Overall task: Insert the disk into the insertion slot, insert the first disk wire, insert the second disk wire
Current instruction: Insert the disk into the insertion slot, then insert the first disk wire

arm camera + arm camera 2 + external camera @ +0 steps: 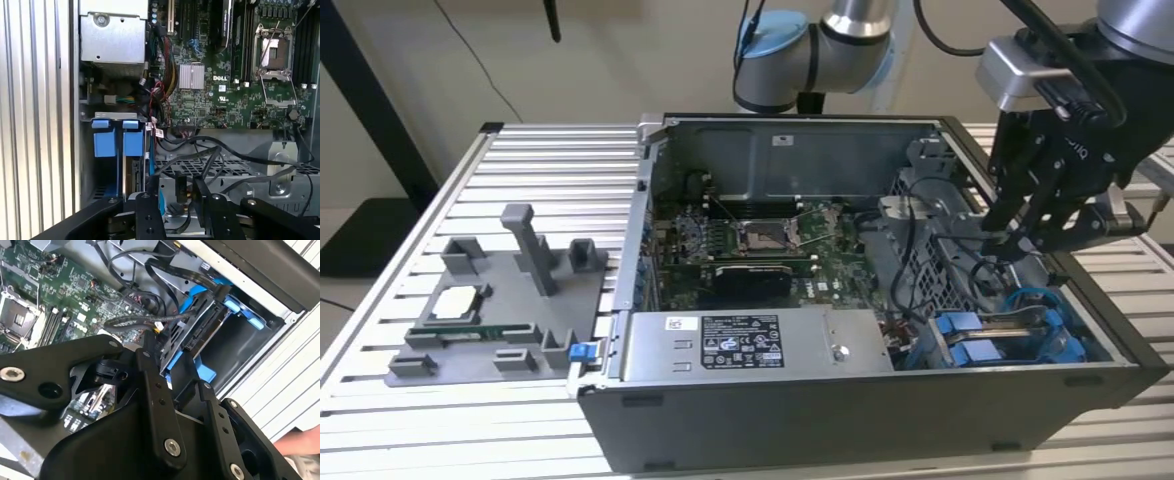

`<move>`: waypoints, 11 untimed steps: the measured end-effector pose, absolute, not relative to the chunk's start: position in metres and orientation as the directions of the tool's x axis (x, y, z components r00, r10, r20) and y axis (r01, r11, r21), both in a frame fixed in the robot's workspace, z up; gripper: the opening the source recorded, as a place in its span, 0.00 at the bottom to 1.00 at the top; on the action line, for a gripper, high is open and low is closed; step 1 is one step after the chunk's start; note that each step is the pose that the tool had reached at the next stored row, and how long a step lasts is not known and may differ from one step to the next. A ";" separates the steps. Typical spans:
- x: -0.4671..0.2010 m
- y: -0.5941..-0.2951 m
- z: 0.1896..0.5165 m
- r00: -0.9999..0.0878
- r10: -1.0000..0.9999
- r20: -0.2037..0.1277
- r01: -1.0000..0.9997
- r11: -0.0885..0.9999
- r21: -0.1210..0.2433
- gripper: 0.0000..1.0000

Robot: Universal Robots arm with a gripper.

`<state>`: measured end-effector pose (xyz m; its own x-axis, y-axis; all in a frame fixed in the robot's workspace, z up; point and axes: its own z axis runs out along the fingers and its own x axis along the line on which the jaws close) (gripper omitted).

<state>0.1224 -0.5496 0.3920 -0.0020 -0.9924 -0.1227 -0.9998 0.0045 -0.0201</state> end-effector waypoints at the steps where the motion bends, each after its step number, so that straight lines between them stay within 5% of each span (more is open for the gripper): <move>1: 0.122 -0.547 0.392 -0.002 -0.992 -0.122 -1.000 0.005 -0.020 1.00; 11: 0.122 -0.539 0.390 -0.001 -0.993 -0.117 -1.000 0.004 -0.029 1.00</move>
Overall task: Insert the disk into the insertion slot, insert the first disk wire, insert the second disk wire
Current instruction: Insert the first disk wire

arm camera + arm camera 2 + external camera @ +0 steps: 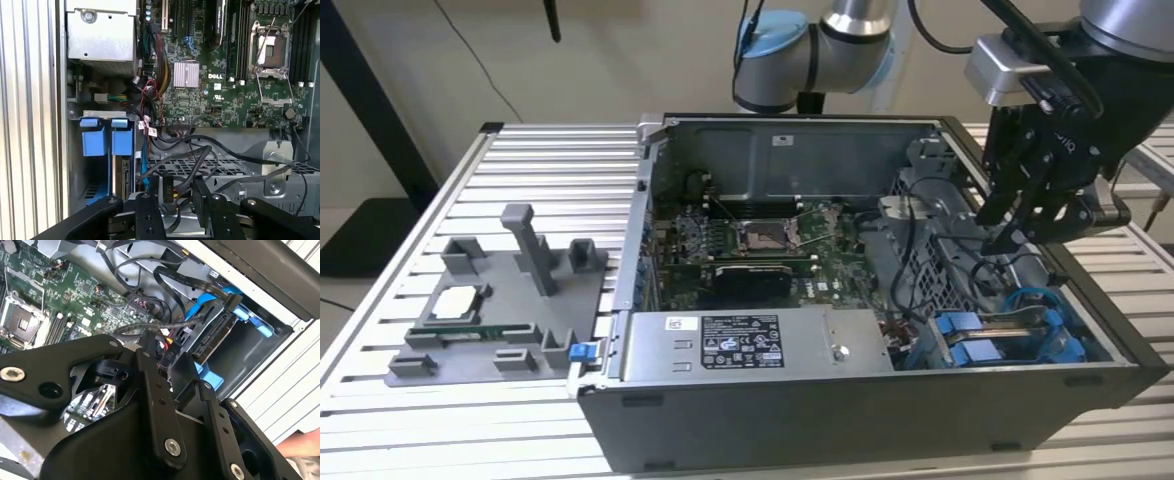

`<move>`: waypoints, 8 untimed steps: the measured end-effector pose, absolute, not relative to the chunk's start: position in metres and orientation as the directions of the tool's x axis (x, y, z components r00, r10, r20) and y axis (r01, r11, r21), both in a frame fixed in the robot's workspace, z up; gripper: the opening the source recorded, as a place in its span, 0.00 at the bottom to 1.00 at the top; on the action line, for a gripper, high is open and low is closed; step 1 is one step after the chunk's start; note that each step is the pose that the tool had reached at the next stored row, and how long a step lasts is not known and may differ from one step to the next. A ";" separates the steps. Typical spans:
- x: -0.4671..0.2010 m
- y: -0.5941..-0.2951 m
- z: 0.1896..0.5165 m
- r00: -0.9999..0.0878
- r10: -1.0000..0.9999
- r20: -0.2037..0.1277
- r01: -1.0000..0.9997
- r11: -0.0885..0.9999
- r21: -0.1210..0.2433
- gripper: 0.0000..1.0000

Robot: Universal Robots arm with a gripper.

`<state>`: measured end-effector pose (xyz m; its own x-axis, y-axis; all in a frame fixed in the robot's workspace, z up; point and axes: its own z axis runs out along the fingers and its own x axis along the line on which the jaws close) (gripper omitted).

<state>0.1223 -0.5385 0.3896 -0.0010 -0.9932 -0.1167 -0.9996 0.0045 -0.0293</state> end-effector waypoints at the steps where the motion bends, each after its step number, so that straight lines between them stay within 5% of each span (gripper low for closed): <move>1: 0.122 -0.538 0.389 -0.001 -0.993 -0.117 -0.999 0.005 -0.032 1.00; 8: 0.122 -0.536 0.387 0.000 -0.995 -0.103 -0.999 0.004 -0.040 1.00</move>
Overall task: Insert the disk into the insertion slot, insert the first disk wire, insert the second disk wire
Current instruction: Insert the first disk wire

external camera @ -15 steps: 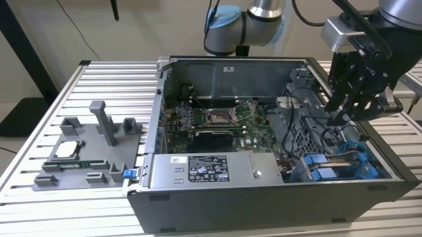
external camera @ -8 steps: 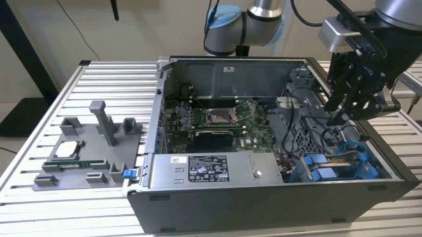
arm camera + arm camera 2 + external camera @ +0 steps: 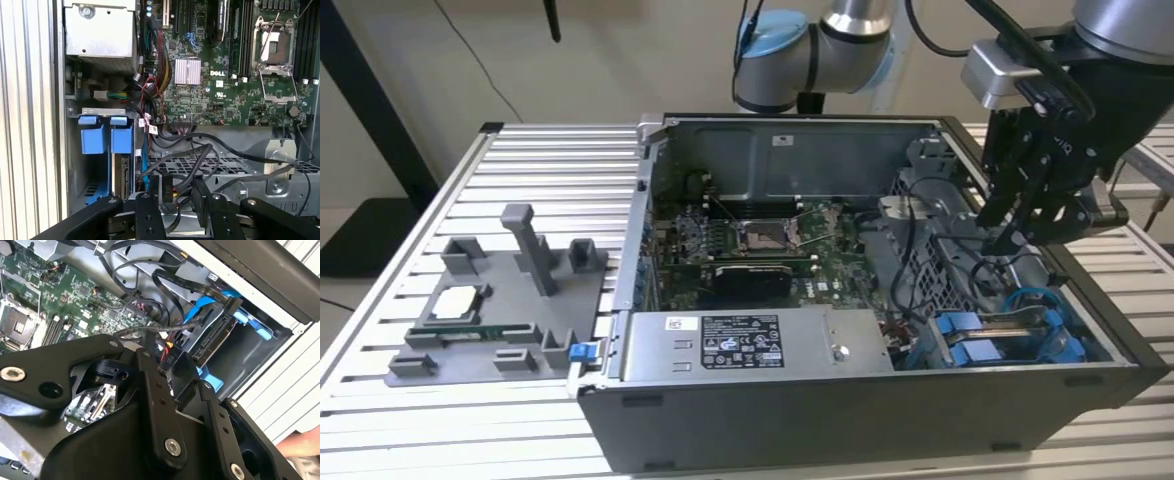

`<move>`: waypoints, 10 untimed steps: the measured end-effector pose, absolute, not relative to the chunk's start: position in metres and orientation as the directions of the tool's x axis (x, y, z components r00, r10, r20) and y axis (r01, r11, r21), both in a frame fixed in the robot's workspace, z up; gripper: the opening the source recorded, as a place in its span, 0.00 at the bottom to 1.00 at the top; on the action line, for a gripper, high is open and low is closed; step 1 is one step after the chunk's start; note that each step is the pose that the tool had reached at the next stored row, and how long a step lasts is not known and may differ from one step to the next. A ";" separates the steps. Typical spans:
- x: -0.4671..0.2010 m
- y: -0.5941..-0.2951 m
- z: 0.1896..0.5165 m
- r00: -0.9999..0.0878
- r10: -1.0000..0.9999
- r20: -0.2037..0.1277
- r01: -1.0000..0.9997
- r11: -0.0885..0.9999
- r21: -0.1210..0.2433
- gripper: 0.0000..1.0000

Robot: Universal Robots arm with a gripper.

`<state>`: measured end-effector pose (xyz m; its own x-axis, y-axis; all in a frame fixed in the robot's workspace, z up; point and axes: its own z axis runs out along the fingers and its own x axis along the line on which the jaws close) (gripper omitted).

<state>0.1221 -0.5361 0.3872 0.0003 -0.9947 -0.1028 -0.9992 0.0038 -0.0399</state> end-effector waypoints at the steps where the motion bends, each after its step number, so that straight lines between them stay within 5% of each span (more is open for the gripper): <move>1: 0.122 -0.537 0.387 0.000 -0.995 -0.102 -0.999 0.004 -0.040 1.00; 8: 0.121 -0.538 0.386 0.000 -0.995 -0.099 -0.999 0.004 -0.040 1.00; 9: 0.121 -0.538 0.386 0.000 -0.995 -0.099 -0.999 0.004 -0.040 0.00; 10: 0.120 -0.538 0.385 0.000 -0.995 -0.099 -0.999 0.004 -0.040 0.00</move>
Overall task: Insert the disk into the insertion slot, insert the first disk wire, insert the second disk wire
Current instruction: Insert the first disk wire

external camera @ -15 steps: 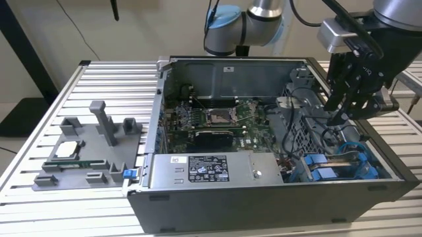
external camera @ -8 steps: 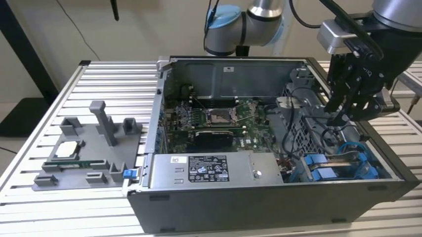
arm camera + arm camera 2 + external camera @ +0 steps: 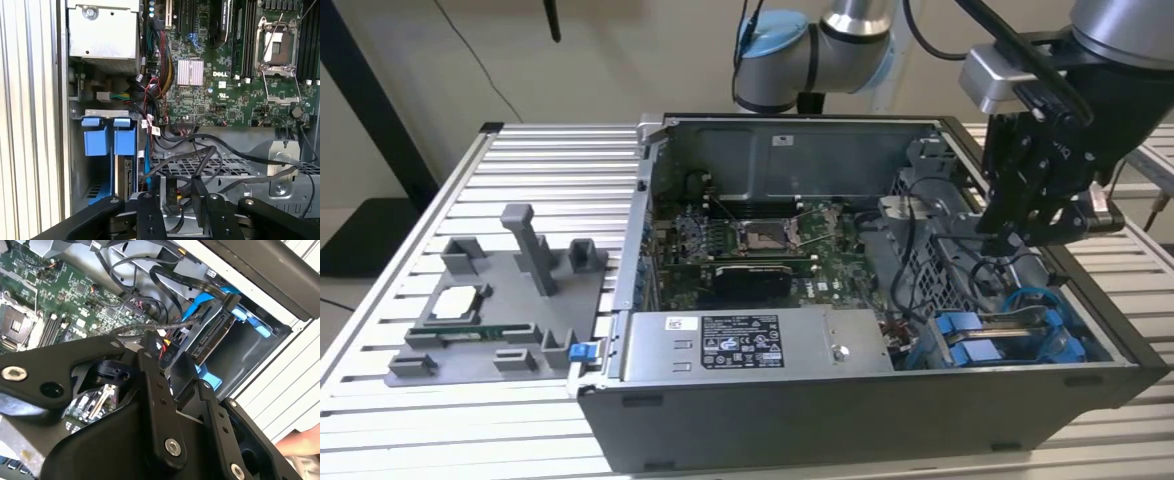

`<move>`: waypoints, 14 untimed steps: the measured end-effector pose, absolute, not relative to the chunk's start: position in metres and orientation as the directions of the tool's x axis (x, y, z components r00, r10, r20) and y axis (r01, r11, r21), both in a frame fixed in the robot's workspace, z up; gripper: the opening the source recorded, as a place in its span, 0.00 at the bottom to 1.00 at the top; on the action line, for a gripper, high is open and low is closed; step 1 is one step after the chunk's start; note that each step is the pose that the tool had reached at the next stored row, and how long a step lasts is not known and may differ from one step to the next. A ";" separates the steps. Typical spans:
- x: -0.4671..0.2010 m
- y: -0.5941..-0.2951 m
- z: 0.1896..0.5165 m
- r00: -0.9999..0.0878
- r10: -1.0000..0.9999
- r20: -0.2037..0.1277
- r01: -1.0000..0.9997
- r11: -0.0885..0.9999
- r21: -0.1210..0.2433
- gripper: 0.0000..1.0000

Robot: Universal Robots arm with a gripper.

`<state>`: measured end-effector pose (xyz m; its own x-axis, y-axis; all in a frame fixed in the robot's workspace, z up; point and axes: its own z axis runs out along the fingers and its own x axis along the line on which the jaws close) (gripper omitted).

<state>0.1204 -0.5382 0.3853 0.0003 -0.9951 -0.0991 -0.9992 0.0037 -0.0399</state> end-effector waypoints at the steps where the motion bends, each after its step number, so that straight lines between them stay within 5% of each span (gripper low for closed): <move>1: 0.120 -0.538 0.385 0.000 -0.995 -0.099 -0.999 0.004 -0.040 0.00; 14: 0.120 -0.542 0.384 0.000 -0.995 -0.095 -0.999 0.004 -0.037 0.00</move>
<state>0.1202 -0.5420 0.3839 0.0000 -0.9955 -0.0950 -0.9993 0.0036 -0.0375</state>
